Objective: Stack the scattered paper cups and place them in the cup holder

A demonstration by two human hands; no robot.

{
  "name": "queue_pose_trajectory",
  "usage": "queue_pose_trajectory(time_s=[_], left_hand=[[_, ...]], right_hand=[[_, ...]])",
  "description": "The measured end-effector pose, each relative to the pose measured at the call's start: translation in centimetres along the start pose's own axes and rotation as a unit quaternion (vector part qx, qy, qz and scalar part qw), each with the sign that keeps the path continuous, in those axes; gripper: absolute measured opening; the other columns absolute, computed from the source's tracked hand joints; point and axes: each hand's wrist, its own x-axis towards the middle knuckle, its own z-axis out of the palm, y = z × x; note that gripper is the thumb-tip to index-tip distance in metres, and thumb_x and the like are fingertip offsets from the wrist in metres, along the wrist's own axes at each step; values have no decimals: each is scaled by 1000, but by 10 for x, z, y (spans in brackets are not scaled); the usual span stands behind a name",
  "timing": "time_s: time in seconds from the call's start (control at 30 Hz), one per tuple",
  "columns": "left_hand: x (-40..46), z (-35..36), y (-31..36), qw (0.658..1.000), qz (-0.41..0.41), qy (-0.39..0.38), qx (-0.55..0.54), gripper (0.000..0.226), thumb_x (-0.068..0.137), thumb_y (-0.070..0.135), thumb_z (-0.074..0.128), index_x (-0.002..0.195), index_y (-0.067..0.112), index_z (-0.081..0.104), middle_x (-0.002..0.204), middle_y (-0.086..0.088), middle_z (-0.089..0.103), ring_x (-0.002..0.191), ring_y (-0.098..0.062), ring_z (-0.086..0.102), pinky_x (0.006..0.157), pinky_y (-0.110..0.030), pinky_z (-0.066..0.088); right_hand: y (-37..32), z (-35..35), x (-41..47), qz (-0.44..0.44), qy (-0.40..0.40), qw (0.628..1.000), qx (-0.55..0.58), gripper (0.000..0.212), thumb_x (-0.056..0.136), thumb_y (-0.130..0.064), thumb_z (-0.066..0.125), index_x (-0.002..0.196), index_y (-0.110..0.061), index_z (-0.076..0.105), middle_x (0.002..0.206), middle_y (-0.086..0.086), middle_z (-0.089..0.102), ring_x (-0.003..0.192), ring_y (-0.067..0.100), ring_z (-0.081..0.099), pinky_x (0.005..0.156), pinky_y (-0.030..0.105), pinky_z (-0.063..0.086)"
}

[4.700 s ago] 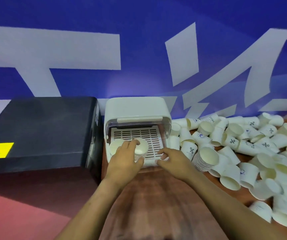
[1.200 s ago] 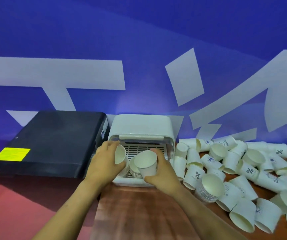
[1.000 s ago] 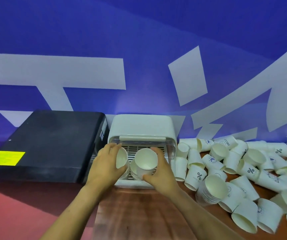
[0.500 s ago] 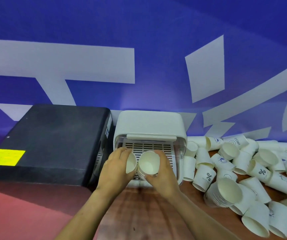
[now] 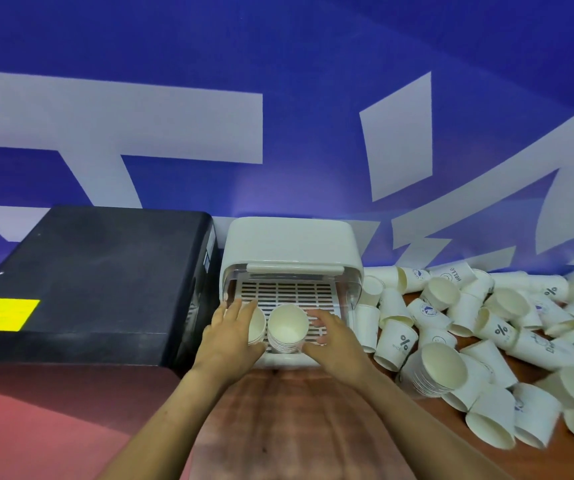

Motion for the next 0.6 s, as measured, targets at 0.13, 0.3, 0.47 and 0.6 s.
queue_pose_trajectory(time_s=[0.13,0.3,0.47,0.6], left_hand=[[-16,-3,34,990,95,77,-77,52,88,33,59,136,26,42,135,6,45,123,-16,42,101,-28,36],[-30,11,80,977,166,68,-114,41,88,32,58,128,28,49,117,9,56,109,-10,53,90,-27,44],[-50,40,112,976,196,-5,-93,32,89,32,56,121,31,53,109,14,60,101,-9,57,85,-27,46],[-60,71,153,967,233,-55,-90,29,89,32,58,117,31,54,107,15,57,99,-6,55,87,-26,46]], right_hand=[[-4,-27,-26,-5,27,999,17,27,84,-20,64,109,-29,61,96,-9,63,78,7,60,68,13,43],[9,-65,-61,2,127,992,-1,16,85,-19,63,98,-27,66,84,-10,64,69,6,57,66,13,42],[44,-111,-83,16,191,981,3,14,84,-15,63,94,-24,69,84,-3,69,78,10,61,73,17,44],[83,-149,-96,22,201,979,-8,12,85,-14,63,94,-22,68,80,-4,67,76,9,60,68,12,41]])
